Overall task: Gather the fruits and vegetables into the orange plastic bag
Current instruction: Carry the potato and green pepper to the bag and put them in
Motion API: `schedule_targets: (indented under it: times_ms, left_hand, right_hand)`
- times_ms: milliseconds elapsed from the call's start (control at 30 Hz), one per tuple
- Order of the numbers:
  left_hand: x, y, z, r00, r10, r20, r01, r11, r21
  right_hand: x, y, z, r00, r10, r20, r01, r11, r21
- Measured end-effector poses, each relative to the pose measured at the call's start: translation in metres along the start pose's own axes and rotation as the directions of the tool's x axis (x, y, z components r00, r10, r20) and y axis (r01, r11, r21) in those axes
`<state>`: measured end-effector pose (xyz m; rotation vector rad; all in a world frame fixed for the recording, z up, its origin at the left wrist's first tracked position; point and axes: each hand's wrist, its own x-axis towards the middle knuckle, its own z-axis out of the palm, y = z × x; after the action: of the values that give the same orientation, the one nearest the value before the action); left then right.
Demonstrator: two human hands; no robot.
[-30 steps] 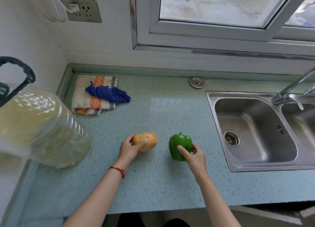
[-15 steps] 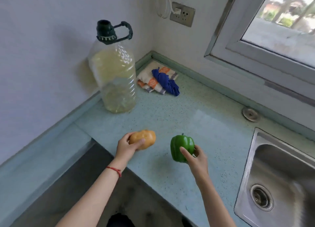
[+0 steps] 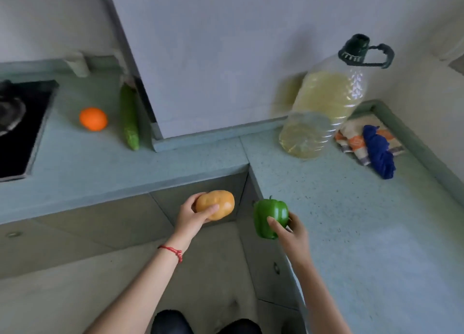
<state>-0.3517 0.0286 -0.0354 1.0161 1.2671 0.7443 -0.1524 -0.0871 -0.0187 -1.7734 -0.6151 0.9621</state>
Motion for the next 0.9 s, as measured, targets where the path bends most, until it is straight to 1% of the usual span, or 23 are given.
schedule_targets:
  times_ms: [133,300,467,567,733,900]
  left_hand:
    - [-0.019,-0.014,-0.066,0.989,-0.027,-0.146,0.008,0.991,-0.13]
    - [-0.052,-0.033,-0.145,0.948,-0.053,-0.313,-0.013,0.979,-0.204]
    - [-0.088,-0.056,-0.218,0.882,-0.076,-0.466,-0.046,0.968,-0.245]
    - [-0.113,-0.066,-0.259,0.826,-0.113,-0.553,-0.064,0.955,-0.291]
    - [-0.169,-0.088,-0.33,0.657,-0.166,-0.736,-0.11,0.944,-0.312]
    - [-0.216,-0.102,-0.365,0.48,-0.261,-0.838,-0.168,0.91,-0.38]
  right_hand:
    - [-0.003,-0.005,0.055,0.988,-0.009,0.151,0.022,0.996,-0.083]
    - [-0.023,-0.012,0.133,0.95,-0.01,0.311,0.057,0.988,-0.144]
    - [-0.059,-0.017,0.211,0.875,-0.007,0.484,0.105,0.979,-0.176]
    - [-0.079,-0.02,0.256,0.818,0.0,0.575,0.141,0.969,-0.201]
    - [-0.122,-0.022,0.345,0.653,0.043,0.756,0.231,0.939,-0.253]
    - [-0.16,-0.021,0.41,0.453,0.074,0.889,0.326,0.914,-0.242]
